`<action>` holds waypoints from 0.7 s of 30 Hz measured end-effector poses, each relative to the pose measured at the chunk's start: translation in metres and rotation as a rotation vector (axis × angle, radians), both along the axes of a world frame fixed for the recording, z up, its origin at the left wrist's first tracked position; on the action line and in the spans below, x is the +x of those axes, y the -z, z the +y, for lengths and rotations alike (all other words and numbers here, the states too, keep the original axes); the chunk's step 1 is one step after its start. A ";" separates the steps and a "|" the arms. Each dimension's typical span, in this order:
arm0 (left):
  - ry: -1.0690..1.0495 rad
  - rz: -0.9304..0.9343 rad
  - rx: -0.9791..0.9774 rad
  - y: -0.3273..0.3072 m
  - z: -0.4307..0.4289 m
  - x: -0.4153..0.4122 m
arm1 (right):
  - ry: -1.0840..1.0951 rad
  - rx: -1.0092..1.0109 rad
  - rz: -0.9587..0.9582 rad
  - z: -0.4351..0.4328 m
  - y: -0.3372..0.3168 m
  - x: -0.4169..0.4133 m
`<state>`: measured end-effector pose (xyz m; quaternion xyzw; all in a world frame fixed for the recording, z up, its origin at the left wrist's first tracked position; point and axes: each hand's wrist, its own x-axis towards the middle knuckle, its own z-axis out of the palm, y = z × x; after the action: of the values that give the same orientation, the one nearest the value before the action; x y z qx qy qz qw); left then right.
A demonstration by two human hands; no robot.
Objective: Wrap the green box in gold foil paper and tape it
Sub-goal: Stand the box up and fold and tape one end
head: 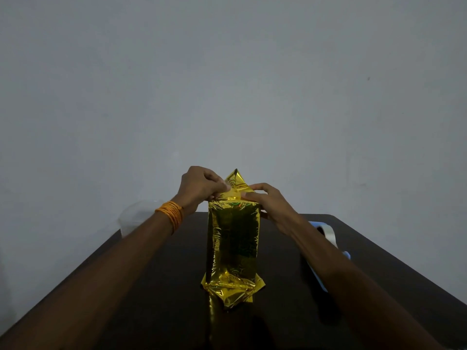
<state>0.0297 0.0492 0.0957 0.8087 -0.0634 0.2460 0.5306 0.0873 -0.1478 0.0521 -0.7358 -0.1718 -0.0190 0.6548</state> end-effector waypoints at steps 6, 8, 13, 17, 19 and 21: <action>-0.061 -0.028 0.079 0.005 0.001 0.007 | -0.013 0.013 0.005 0.000 0.003 0.005; -0.083 -0.017 0.097 0.005 0.000 0.008 | -0.018 0.013 0.004 -0.001 0.003 0.006; -0.144 0.035 0.111 0.004 0.000 0.011 | -0.035 0.002 0.005 -0.003 0.002 0.006; -0.183 0.058 0.104 0.004 0.000 0.013 | -0.046 -0.003 0.001 -0.004 0.001 0.005; -0.228 0.045 0.107 0.005 0.002 0.013 | -0.042 -0.007 -0.009 -0.005 0.002 0.006; -0.224 0.097 0.060 0.008 0.010 0.014 | -0.046 -0.007 -0.016 -0.007 0.003 0.008</action>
<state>0.0442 0.0593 0.0876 0.8372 0.0456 0.2622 0.4777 0.0951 -0.1547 0.0486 -0.7337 -0.1937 -0.0092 0.6512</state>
